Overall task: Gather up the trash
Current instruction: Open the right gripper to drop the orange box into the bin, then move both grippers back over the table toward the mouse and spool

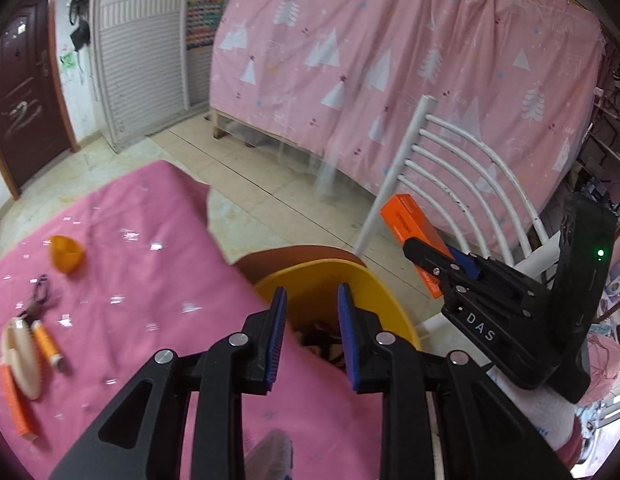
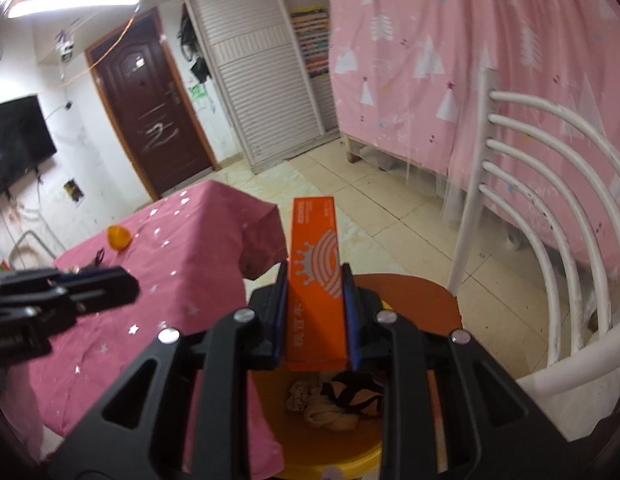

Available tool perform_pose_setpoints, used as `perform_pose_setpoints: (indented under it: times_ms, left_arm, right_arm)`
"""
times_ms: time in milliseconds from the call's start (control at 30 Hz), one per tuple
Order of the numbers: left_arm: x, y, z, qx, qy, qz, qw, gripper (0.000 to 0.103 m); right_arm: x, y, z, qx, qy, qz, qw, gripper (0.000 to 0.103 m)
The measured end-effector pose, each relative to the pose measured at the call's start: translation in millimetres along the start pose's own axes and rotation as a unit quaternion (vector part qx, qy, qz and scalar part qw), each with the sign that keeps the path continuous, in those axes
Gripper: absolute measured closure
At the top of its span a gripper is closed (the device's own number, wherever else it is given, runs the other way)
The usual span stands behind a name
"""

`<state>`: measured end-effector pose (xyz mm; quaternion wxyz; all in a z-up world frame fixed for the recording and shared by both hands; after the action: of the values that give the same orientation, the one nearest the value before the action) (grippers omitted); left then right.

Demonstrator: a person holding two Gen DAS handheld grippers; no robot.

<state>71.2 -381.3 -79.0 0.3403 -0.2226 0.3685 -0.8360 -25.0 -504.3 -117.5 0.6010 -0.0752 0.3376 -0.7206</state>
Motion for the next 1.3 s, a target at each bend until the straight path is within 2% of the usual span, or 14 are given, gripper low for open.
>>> perform_pose_setpoints:
  times_ms: [167, 300, 467, 500, 533, 567, 600, 633, 667, 833, 900, 967, 1133, 1300]
  left_arm:
    - [7.6, 26.8, 6.8, -0.026, -0.022, -0.044, 0.9985, 0.085]
    - [3.6, 36.5, 4.7, -0.032, -0.033, -0.039, 0.9982, 0.085]
    - [-11.8, 25.3, -3.2, -0.038, -0.053, -0.053, 0.9965, 0.083]
    - [-15.1, 19.9, -4.9, -0.031, -0.055, -0.047, 0.9969, 0.08]
    - [-21.1, 10.5, -8.3, -0.019, -0.057, -0.038, 0.9975, 0.072]
    - [-24.9, 4.4, -10.6, -0.014, -0.059, -0.032, 0.9977, 0.061]
    - [-30.0, -1.7, -12.9, -0.009, -0.062, -0.025, 0.9977, 0.057]
    - [-36.2, -9.5, -16.6, -0.004, -0.064, -0.013, 0.9979, 0.051]
    - [-42.7, -17.4, -20.3, 0.001, -0.063, 0.002, 0.998, 0.048]
    - [-74.6, -50.9, -33.3, 0.016, -0.061, 0.075, 0.9952, 0.045]
    - [-92.8, -62.3, -36.5, 0.019, -0.07, 0.093, 0.993, 0.042]
    - [-115.8, -73.5, -44.6, 0.02, -0.083, 0.114, 0.9898, 0.039]
    - [-167.2, -87.7, -61.8, 0.013, -0.113, 0.158, 0.9808, 0.036]
    - [-201.8, -89.7, -75.9, 0.001, -0.129, 0.191, 0.9731, 0.036]
  right_arm:
    - [7.0, 0.0, -0.9, 0.004, 0.023, 0.018, 1.0, 0.08]
    - [6.9, 7.2, -2.1, -0.005, 0.023, 0.027, 0.999, 0.08]
    - [3.1, 17.7, -7.0, -0.018, 0.023, 0.035, 0.999, 0.08]
    - [2.1, 17.5, -7.5, -0.018, 0.022, 0.036, 0.999, 0.08]
    - [0.8, 17.4, -7.8, -0.017, 0.021, 0.039, 0.999, 0.078]
    - [-0.7, 17.1, -7.7, -0.016, 0.02, 0.042, 0.999, 0.069]
    - [-2.0, 17.2, -8.2, -0.016, 0.02, 0.044, 0.999, 0.061]
    - [-3.1, 17.4, -8.4, -0.016, 0.021, 0.049, 0.998, 0.046]
    - [-5.3, 17.5, -9.0, -0.015, 0.022, 0.055, 0.998, 0.043]
    - [-25.1, 14.1, -8.2, -0.008, 0.002, 0.061, 0.998, 0.043]
    - [-33.5, 11.6, -7.4, -0.004, -0.003, 0.07, 0.998, 0.036]
    - [-41.1, 7.8, -7.2, 0.003, -0.001, 0.085, 0.996, 0.023]
    - [-57.0, 6.0, -8.4, 0.0, -0.007, 0.11, 0.994, 0.023]
    - [-79.3, 14.6, -9.3, -0.016, -0.011, 0.138, 0.99, 0.016]
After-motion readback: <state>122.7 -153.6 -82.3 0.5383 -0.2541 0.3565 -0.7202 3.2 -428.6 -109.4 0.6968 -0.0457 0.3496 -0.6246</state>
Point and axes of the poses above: each gripper's, at about its wrist camera, not at the fingertips, and y roughly the way its jaws point, x to its right, z to its top, the point moved 1 cm from there along y, roughly the way its jaws point, and after that the axes turned 3 degrees about z, right-handed, at the moved point
